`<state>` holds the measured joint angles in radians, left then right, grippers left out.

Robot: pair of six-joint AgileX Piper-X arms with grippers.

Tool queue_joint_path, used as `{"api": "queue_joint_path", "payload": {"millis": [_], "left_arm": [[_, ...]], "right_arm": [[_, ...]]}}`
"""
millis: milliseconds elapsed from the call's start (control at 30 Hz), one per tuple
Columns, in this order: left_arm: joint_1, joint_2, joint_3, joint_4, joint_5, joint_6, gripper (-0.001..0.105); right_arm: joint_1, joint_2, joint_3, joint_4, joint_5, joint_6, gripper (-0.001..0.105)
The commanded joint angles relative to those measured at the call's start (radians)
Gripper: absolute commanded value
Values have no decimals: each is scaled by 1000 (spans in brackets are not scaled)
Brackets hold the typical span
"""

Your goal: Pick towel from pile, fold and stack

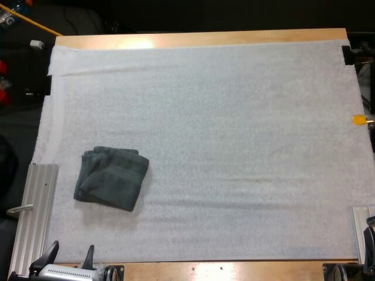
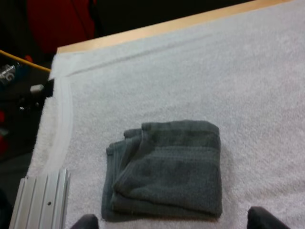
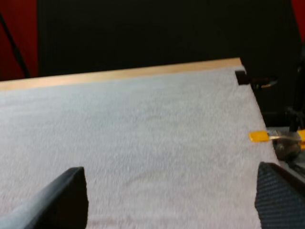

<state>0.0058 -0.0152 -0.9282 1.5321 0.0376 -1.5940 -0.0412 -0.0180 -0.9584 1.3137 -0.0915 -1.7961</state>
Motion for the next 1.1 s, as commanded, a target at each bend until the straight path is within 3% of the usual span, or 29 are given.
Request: {"api": "queue_joint_path", "payload": {"millis": [0,467,1067], "left_arm": [[-2,-132,4,-17,4,6,59],[-2,-131,133,-398,11,6,59],[-2,-129,267,-439,11,6,59]], "right_arm": [[-3,-37,4,-26,4,-1,70],[-3,-35,144,-245,4,-1,70],[-3,-35,269,-258,4,-1,70]]}}
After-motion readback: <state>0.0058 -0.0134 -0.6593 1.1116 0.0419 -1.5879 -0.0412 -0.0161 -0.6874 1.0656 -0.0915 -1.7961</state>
